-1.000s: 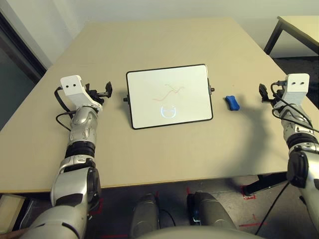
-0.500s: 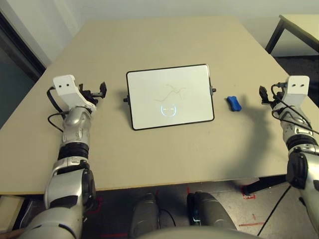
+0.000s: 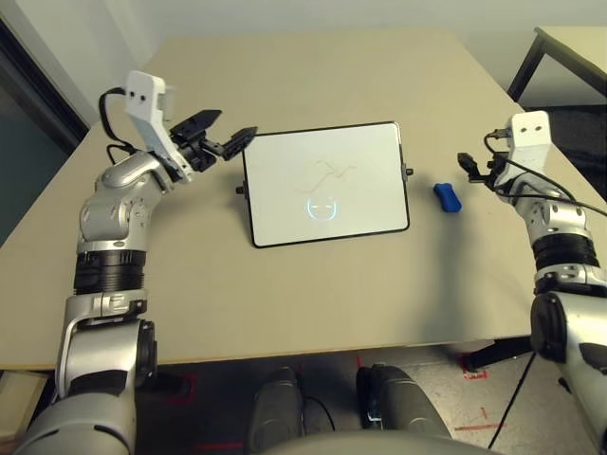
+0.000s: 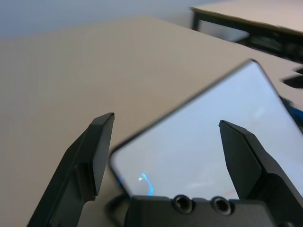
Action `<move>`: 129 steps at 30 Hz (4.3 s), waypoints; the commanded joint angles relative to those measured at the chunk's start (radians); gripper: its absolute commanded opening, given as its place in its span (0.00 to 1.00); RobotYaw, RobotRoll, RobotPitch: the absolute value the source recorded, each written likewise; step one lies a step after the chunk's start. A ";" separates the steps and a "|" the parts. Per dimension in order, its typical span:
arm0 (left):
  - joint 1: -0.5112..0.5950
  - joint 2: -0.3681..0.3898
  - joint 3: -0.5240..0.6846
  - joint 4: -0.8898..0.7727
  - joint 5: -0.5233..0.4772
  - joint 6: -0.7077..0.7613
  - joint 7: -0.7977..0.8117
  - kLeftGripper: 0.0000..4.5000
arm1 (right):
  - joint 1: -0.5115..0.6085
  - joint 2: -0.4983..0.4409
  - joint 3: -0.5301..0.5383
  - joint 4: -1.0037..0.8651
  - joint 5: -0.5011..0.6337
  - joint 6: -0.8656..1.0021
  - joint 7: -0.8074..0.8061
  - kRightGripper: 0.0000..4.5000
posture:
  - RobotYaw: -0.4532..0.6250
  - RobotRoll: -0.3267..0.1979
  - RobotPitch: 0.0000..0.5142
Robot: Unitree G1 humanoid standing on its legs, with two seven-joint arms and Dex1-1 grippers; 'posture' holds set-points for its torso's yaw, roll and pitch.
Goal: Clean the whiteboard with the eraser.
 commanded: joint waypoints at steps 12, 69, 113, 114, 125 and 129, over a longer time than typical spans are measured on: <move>0.014 -0.035 -0.161 -0.053 0.046 0.089 -0.133 1.00 | 0.122 0.052 0.063 -0.189 -0.014 0.192 -0.005 1.00 | 0.38 0.62 0.08; 0.052 -0.027 -0.164 -0.167 0.037 0.221 -0.119 1.00 | -0.015 0.081 0.149 -0.494 0.038 0.323 0.099 0.13 | 0.38 0.62 0.18; 0.075 0.022 -0.168 -0.234 0.008 0.289 -0.138 1.00 | 0.049 0.092 0.598 -0.571 -0.220 0.334 0.302 0.09 | 0.40 0.62 0.21; 0.076 0.022 -0.168 -0.235 0.007 0.291 -0.138 1.00 | 0.065 0.087 0.613 -0.608 -0.220 0.353 0.315 0.09 | 0.40 0.62 0.21; 0.076 0.022 -0.175 -0.244 0.004 0.304 -0.144 1.00 | 0.013 0.080 0.641 -0.620 -0.262 0.330 0.332 0.09 | 0.39 0.62 0.24; 0.078 0.019 -0.178 -0.251 0.002 0.311 -0.144 1.00 | -0.057 0.085 0.628 -0.541 -0.289 0.268 0.315 0.09 | 0.38 0.62 0.25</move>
